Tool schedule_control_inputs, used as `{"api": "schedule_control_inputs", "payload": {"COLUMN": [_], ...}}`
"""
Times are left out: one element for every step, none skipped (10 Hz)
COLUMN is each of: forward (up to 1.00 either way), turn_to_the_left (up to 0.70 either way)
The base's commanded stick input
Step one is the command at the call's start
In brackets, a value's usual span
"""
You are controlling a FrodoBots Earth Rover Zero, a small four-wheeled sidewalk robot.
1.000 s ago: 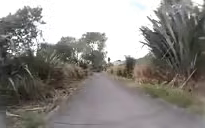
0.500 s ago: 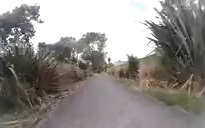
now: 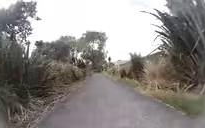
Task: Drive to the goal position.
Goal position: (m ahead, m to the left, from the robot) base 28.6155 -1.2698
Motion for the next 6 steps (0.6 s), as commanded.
{"api": "schedule_control_inputs", "payload": {"forward": [1.0, 1.0, 1.0, 1.0, 1.0, 1.0], "turn_to_the_left": [0.0, 0.0, 0.0, 0.0, 0.0, 0.0]}}
